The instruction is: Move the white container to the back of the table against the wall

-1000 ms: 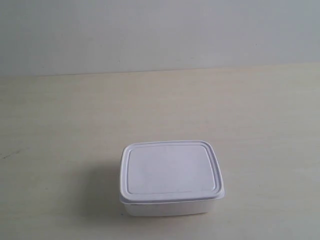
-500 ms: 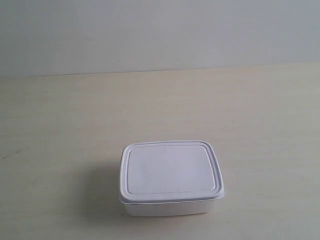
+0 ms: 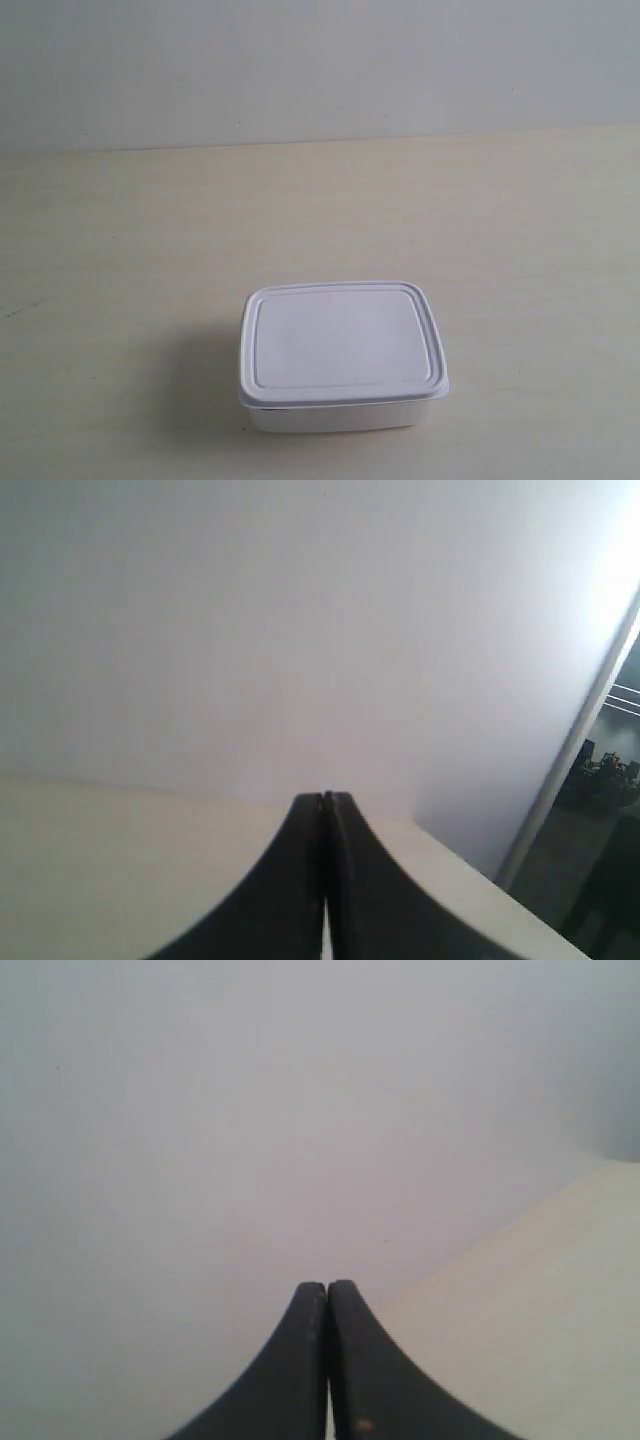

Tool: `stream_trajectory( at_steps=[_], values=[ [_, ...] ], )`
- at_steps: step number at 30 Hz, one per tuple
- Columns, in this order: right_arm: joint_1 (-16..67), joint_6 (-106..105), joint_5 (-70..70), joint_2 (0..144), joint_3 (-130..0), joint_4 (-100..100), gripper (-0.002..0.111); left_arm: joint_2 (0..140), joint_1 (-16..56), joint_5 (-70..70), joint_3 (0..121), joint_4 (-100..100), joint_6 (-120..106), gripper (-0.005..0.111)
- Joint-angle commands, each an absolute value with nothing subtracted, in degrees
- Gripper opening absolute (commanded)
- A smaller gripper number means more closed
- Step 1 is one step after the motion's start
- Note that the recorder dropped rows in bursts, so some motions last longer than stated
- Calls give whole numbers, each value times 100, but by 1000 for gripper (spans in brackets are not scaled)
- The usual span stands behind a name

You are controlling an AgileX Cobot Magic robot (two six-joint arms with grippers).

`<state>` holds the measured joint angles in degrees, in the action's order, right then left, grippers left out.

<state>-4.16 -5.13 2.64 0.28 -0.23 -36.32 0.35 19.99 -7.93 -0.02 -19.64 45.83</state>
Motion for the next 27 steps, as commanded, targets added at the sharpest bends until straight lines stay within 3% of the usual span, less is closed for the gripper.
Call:
stream_trajectory(
  at_steps=[1, 9, 20, 27],
  values=[
    [-444, -428, -316, 0, -252, -3612, 0, 0, 1997, 499, 187, -1914, 5383, 0],
    [-444, -451, -1461, 1038, -1329, -3270, 0, 782, 1997, 1110, 873, -1927, 5270, 0],
    [-430, -501, -2753, 3636, -3309, -2784, 0, 3237, 1997, 1688, 2710, -1870, 5024, 0],
    [-119, -777, -3765, 5082, -4343, -2771, 0, 4589, 2009, 2263, 3743, 403, 2150, 0]
  ],
)
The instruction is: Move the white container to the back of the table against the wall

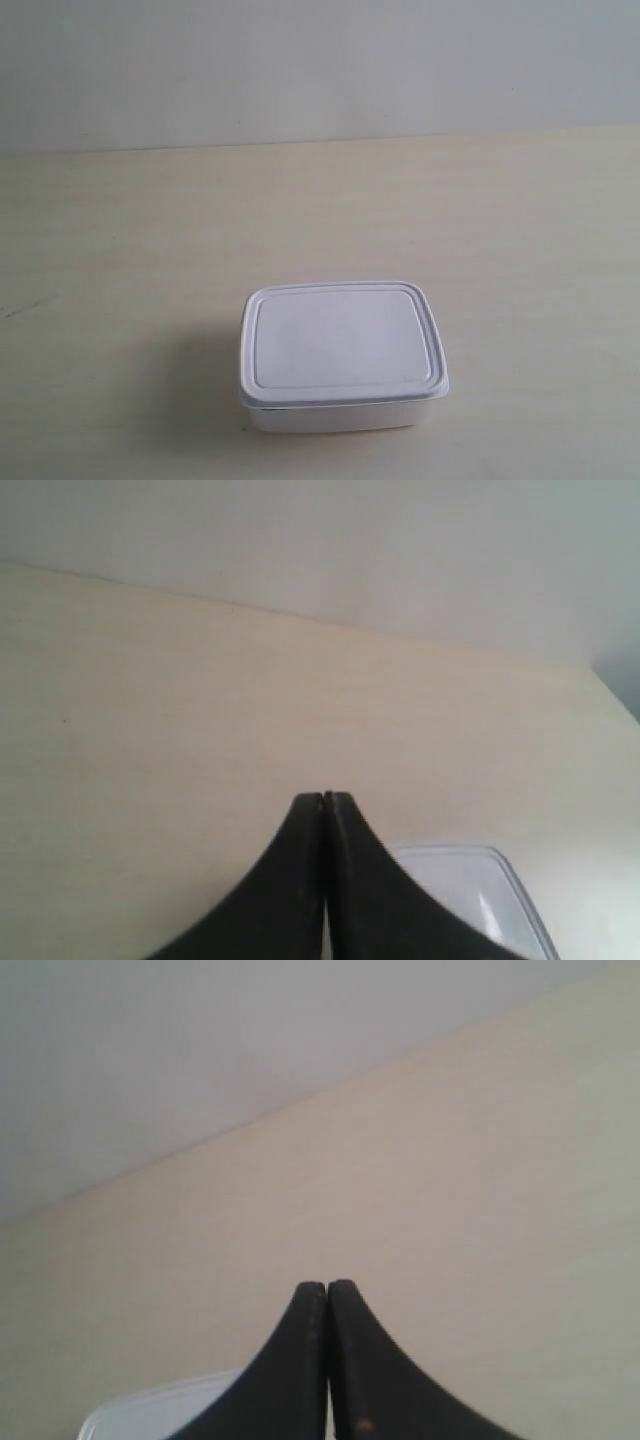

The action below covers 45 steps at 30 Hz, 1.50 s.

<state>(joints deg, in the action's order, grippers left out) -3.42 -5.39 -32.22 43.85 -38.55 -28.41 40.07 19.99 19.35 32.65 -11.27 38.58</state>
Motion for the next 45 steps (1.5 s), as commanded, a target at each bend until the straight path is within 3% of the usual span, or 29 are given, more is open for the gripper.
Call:
stream_trajectory(
  at_steps=[1, 7, 12, 23, 31, 45],
  values=[
    [-20, -777, -3860, 5266, -4465, -2771, 0, 4787, 2009, 2334, 3885, 926, 1503, 0],
    [641, -874, -4264, 5971, -4886, -2836, 0, 5420, 2009, 2489, 4153, 3509, -888, 0],
    [1316, -1008, -4439, 6393, -4885, -3115, 0, 5821, 2026, 3470, 4153, 4591, -1905, 0],
    [2591, -743, -4605, 6890, -4885, -3109, 0, 6385, 3304, 3189, 4141, 4683, -1755, 0],
    [2934, -445, -5090, 6947, -4617, -2961, 0, 6936, 3667, 2733, 3499, 4746, -1435, 0],
    [2934, -533, -3897, 7329, -3297, -3274, 0, 7848, 3667, 2238, 3299, 5366, -1950, 0]
  ],
)
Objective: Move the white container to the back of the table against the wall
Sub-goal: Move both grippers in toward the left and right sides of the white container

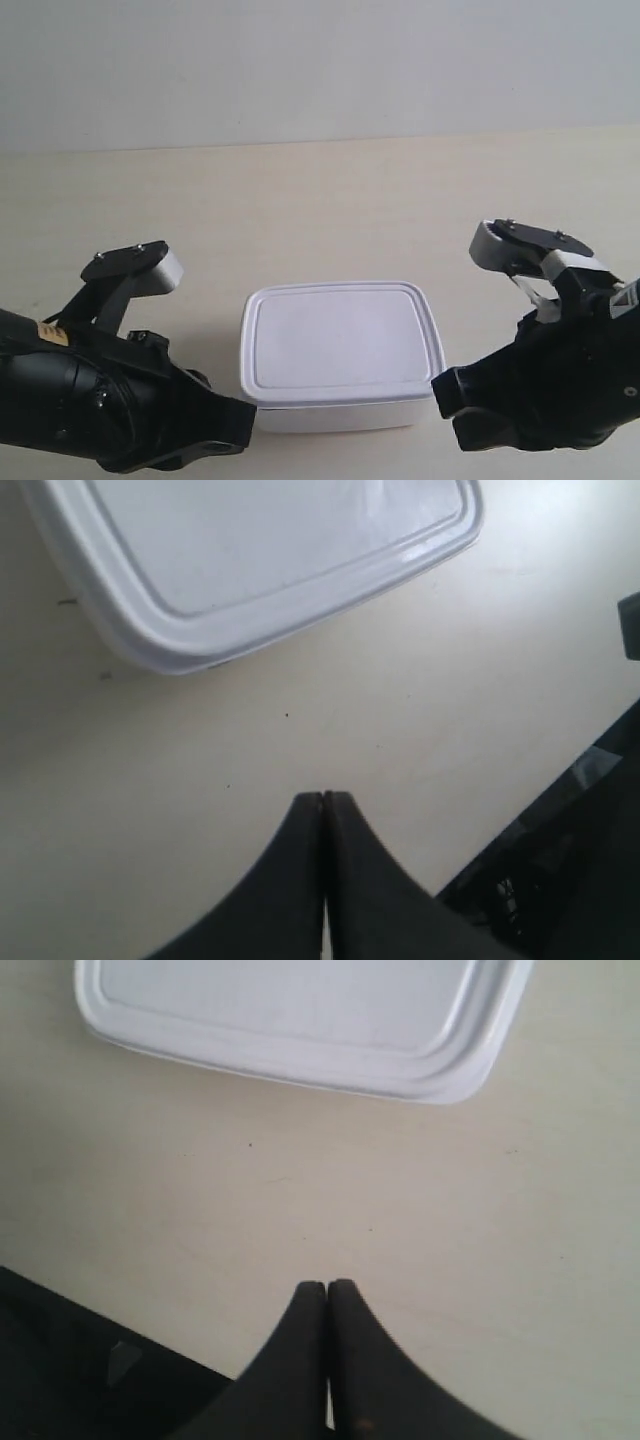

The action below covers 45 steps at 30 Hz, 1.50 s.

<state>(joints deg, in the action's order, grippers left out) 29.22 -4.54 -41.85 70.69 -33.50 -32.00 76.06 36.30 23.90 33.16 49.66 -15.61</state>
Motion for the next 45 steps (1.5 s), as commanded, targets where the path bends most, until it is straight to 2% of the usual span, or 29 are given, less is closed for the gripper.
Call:
stream_trajectory(
  at_steps=[1, 9, 17, 45],
  values=[
    [2934, -611, -3792, 7438, -3297, -3314, 0, 7927, 3667, 2194, 3299, 5498, -2110, 0],
    [2934, -1629, -3380, 8292, -3297, -4289, 0, 8475, 3675, 1977, 3299, 6101, -2762, 0],
    [2934, -1910, -3014, 8747, -3297, -4350, 0, 8909, 3675, 1632, 3310, 7327, -3977, 0],
    [2934, -1950, -2006, 9080, -3308, -4487, 0, 9504, 3675, 1221, 3984, 7381, -4375, 0]
  ],
)
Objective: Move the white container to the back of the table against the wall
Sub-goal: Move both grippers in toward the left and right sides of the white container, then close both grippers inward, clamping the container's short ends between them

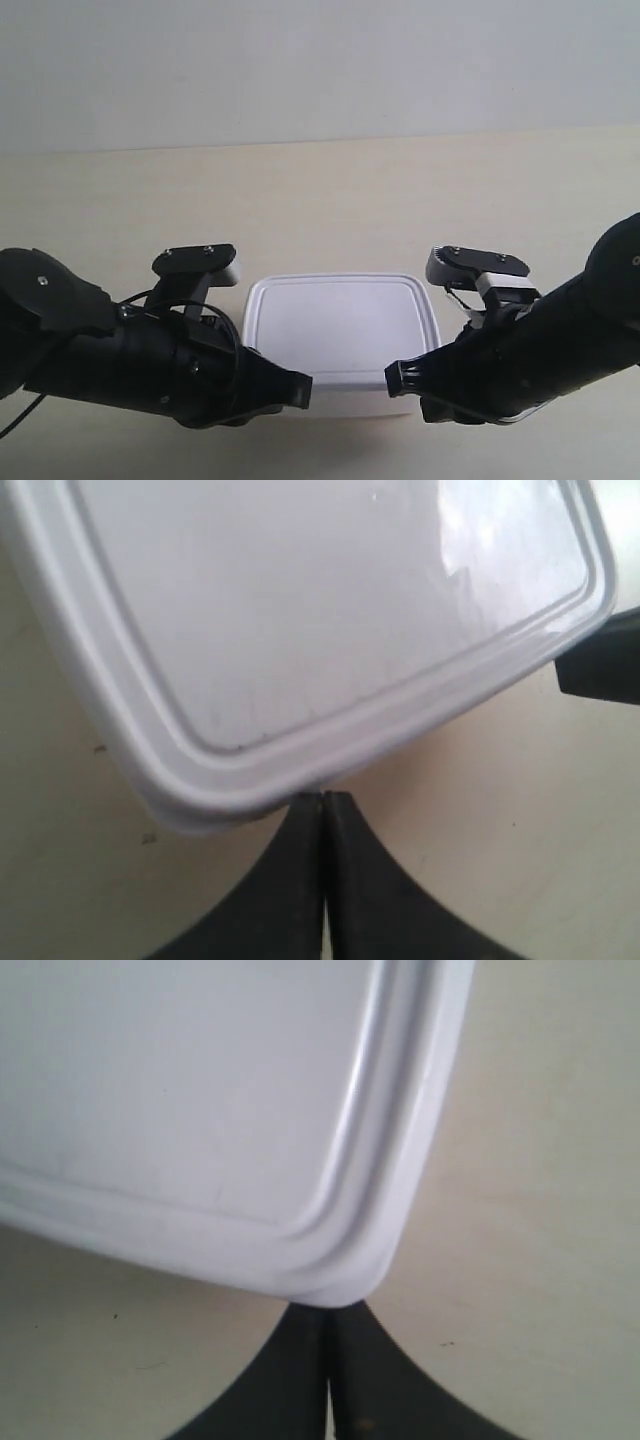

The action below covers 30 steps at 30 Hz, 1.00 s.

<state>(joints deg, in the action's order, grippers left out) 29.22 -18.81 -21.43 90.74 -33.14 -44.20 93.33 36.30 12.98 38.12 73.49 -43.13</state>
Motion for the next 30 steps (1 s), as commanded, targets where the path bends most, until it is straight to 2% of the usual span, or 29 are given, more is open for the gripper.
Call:
stream_trajectory(
  at_steps=[1, 18, 30],
  values=[
    [2934, -1950, -1942, 9080, -3308, -4500, 0, 9604, 3675, 1244, 4072, 7356, -4375, 0],
    [2934, -1950, -1194, 9080, -3334, -4509, 0, 9885, 3675, 994, 4601, 7061, -4480, 0],
    [2934, -1950, -1336, 9705, -4087, -4497, 0, 10188, 3663, 667, 4749, 6892, -4480, 0]
  ],
)
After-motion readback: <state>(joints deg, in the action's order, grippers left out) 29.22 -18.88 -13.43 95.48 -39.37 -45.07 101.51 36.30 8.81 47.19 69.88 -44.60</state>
